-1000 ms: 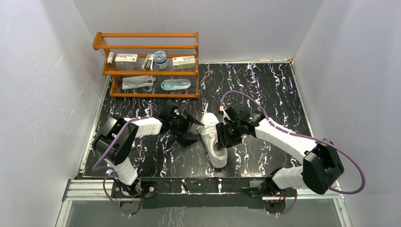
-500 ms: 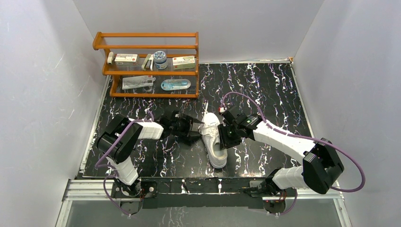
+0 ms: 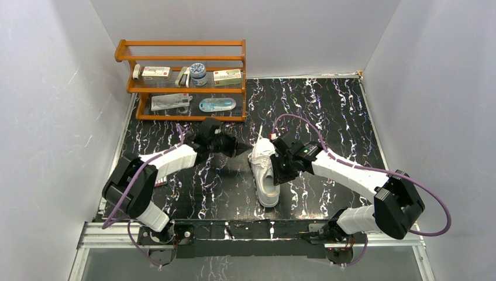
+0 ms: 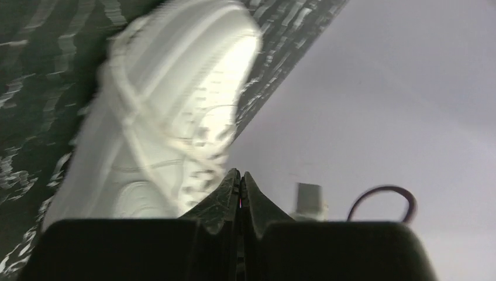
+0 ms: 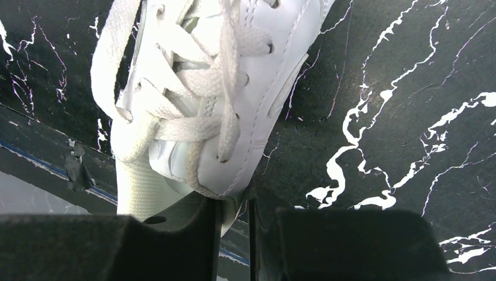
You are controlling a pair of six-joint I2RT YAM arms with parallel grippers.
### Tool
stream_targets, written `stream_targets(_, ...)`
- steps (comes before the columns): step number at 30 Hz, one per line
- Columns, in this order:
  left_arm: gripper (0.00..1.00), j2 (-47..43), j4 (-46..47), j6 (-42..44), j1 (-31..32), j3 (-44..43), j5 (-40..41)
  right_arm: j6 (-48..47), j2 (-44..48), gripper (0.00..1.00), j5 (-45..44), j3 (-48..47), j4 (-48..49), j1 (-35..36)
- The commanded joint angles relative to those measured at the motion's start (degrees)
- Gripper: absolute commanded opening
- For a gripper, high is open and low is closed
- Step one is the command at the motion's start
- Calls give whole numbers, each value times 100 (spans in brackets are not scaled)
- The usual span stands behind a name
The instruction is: Tie the shoes
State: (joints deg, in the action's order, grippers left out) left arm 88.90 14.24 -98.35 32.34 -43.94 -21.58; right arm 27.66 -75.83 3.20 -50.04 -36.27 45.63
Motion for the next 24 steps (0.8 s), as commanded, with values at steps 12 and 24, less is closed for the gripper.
stream_targets(12,51,-375,-2318,2677,-107,-1319,-416,-81,174,0,162,-156,501,60)
stream_targets(24,59,391,-1540,1548,-435,-634,-899,295,2,0,-269,-437,-105,60)
